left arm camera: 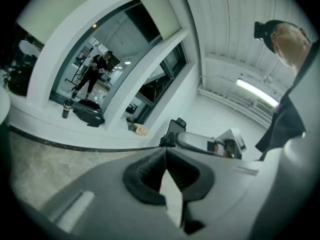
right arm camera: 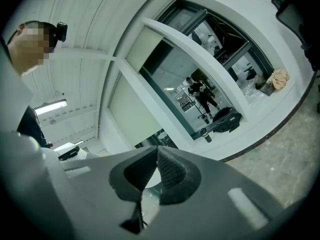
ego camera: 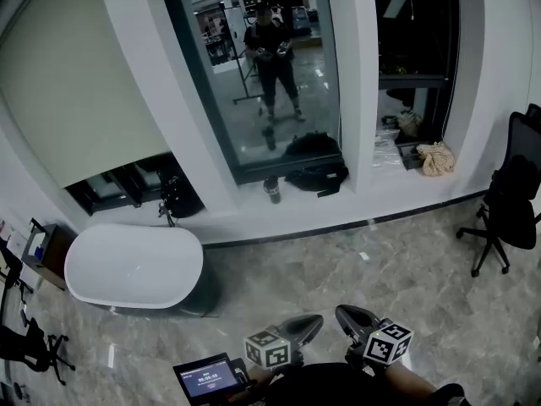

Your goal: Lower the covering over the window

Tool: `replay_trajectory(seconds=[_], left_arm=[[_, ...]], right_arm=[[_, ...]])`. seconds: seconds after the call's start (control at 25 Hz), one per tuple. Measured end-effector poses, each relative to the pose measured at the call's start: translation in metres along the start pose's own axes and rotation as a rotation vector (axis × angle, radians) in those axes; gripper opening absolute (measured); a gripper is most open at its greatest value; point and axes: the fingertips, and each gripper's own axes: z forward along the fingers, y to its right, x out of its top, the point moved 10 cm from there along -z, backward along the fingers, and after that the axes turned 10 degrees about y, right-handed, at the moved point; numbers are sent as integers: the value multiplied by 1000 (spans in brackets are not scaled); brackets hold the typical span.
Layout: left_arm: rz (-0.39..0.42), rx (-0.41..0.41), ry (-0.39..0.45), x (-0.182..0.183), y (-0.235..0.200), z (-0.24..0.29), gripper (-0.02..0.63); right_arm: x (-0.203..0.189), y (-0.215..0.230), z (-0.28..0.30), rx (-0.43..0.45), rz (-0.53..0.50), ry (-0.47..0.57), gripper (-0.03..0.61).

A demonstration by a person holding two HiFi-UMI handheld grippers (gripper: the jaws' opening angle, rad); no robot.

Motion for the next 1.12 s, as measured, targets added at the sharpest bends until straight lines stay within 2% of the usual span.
replay_trajectory(seconds=[0.32, 0.8, 1.0, 1.12], left_arm=[[-7, 21, -19, -4, 9, 21, 2], [-56, 26, -10, -40, 32, 113, 2], [-65, 85, 4, -24, 7, 125, 2], [-68, 84, 7, -11, -25, 141, 2]], right_arm=[[11, 21, -10, 3, 70, 4, 8], [62, 103, -62, -34, 90, -6, 8], [71, 129, -38, -39, 118, -32, 8], [77, 146, -3, -35, 104, -54, 6]])
